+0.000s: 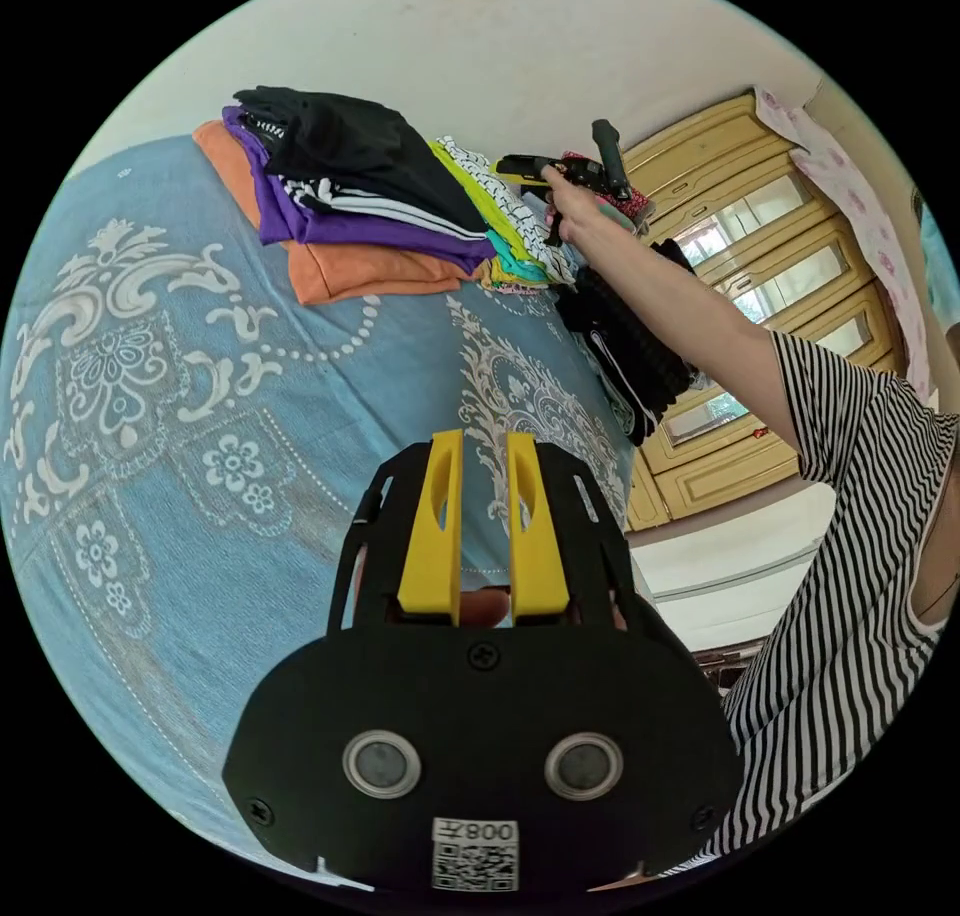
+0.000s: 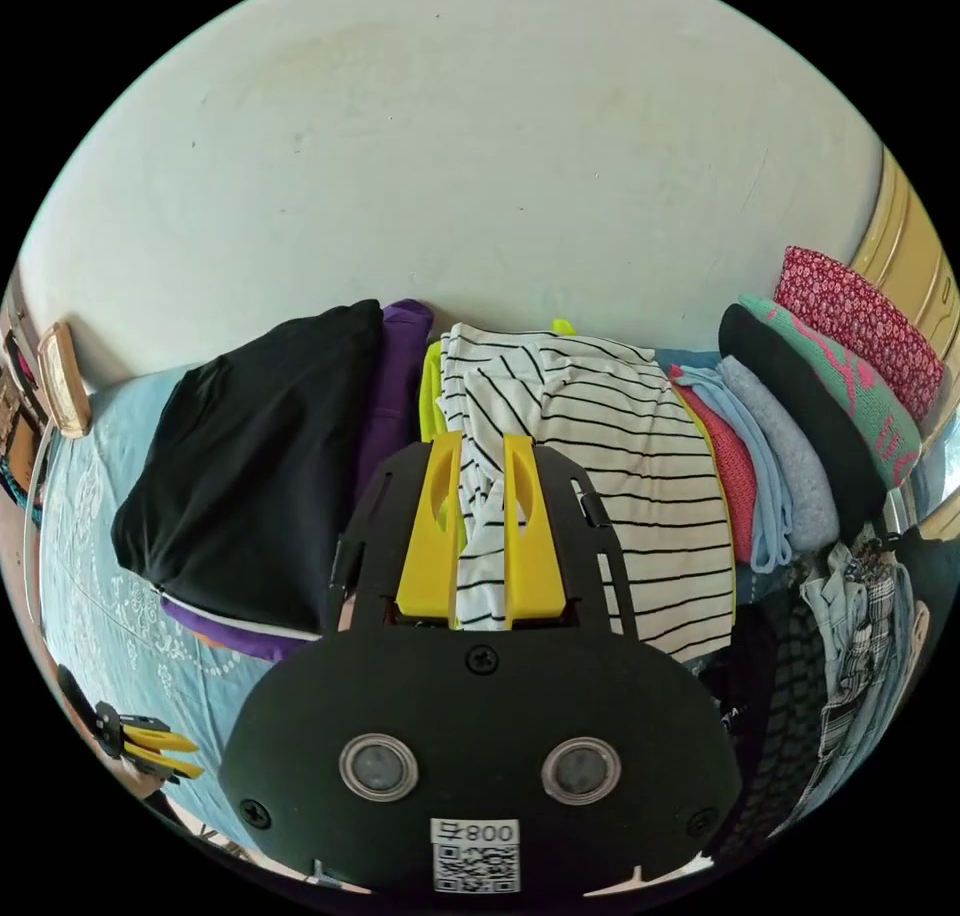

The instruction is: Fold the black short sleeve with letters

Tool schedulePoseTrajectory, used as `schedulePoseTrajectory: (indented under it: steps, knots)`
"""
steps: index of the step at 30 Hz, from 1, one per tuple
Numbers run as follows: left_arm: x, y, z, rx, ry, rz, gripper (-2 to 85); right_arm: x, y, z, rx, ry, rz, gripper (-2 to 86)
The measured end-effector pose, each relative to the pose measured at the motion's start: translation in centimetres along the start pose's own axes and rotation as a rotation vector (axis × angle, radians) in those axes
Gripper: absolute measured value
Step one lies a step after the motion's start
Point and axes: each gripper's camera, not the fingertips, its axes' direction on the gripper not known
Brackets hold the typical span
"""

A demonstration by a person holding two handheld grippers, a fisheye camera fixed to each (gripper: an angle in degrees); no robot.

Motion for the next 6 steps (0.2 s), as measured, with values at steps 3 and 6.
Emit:
schedulePoseTrajectory:
  steps: [3, 6]
  knots:
    - [0.4, 1.3, 0.3, -0.012, 0.013, -0.026, 7.3, 0.3, 0.6, 0.8, -0.066, 0.015, -0.014, 6.9]
    - [0.9, 2.3, 0.1, -0.015, 0.023, -0.045, 7.1, 1.0, 2.1, -0.3, -0.041, 0.026, -0.005, 5.1]
